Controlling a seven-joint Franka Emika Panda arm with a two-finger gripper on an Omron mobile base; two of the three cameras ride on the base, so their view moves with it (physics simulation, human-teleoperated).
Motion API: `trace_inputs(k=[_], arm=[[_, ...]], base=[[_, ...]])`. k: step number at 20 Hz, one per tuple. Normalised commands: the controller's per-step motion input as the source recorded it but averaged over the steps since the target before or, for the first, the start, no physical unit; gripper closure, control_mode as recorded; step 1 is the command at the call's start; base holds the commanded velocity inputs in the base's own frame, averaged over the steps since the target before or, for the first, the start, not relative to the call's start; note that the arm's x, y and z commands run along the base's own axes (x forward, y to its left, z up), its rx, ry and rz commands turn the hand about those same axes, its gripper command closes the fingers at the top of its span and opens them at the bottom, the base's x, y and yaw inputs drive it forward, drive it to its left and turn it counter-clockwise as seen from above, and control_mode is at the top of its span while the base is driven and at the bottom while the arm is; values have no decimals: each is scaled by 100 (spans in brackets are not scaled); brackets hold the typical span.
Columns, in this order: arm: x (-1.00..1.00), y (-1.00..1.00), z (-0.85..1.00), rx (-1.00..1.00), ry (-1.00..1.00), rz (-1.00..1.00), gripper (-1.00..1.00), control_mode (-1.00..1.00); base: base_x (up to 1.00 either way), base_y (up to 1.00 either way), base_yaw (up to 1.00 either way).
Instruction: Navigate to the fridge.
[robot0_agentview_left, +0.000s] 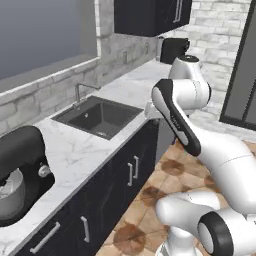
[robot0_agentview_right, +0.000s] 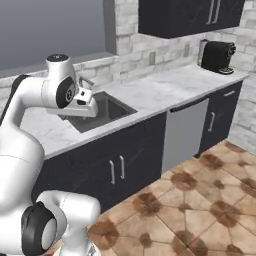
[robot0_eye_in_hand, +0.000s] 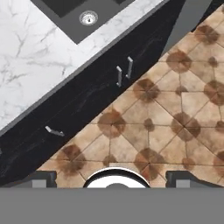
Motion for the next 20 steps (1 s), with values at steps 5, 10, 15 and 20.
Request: trace_inputs(k=[5,10,15,20], arm=[[0,0,0,0,0,0,-100,100],[0,0,0,0,0,0,-100,100],[0,0,0,0,0,0,-100,100],[0,0,0,0,0,0,-100,100]], base=[[-1,0,-74],[9,0,-66],[11,-6,-58],[18,-2,-48]])
